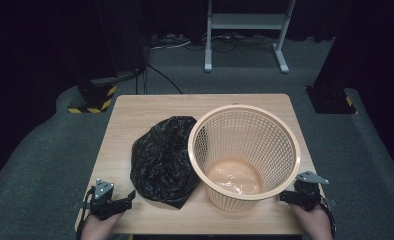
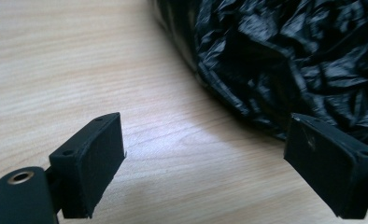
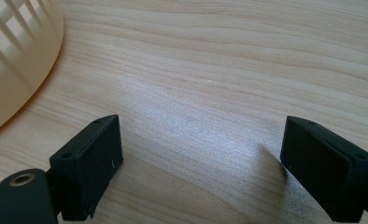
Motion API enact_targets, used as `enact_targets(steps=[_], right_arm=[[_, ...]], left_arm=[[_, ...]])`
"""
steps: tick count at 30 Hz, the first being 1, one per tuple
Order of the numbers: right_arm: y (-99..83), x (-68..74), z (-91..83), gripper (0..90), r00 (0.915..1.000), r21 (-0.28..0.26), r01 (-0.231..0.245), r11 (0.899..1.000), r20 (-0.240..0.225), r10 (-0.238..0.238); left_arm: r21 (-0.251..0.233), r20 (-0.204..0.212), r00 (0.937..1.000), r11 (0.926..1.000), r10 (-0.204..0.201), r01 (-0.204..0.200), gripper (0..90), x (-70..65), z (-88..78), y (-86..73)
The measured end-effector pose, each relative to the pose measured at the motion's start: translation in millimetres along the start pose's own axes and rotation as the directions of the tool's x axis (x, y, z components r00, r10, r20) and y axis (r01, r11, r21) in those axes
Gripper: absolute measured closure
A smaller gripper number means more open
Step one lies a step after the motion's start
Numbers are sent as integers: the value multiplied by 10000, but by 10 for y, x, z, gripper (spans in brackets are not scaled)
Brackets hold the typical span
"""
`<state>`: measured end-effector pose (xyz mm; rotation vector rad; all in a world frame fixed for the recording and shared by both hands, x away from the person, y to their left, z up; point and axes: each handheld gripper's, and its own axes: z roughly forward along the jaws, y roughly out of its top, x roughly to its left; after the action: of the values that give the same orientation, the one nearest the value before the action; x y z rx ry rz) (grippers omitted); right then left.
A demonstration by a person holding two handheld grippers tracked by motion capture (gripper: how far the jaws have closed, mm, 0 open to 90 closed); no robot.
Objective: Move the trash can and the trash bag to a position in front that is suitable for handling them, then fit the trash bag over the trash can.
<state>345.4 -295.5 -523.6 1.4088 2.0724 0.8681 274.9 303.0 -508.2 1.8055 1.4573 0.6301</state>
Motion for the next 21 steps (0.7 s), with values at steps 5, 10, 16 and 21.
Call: enact_targets(steps=[5,10,16,21], right_arm=[[-1,-23,7,119,9996,113,-260,9996,-111,262],[-1,-21,7,119,9996,106,-250,9996,-98,251],[-2,-22,6,119,9998,91,-190,9998,-114,191],[-2,-21,7,119,9997,90,-173,9998,-161,174]], left_arm=[[-318,170,9998,9994,139,-133,111,-141,-50,143],[-635,612,9958,9959,688,-649,116,-372,-37,436],[-625,804,9871,9891,1382,-1334,143,-628,127,777],[-169,937,9736,9781,2083,-2077,148,-843,390,942]])
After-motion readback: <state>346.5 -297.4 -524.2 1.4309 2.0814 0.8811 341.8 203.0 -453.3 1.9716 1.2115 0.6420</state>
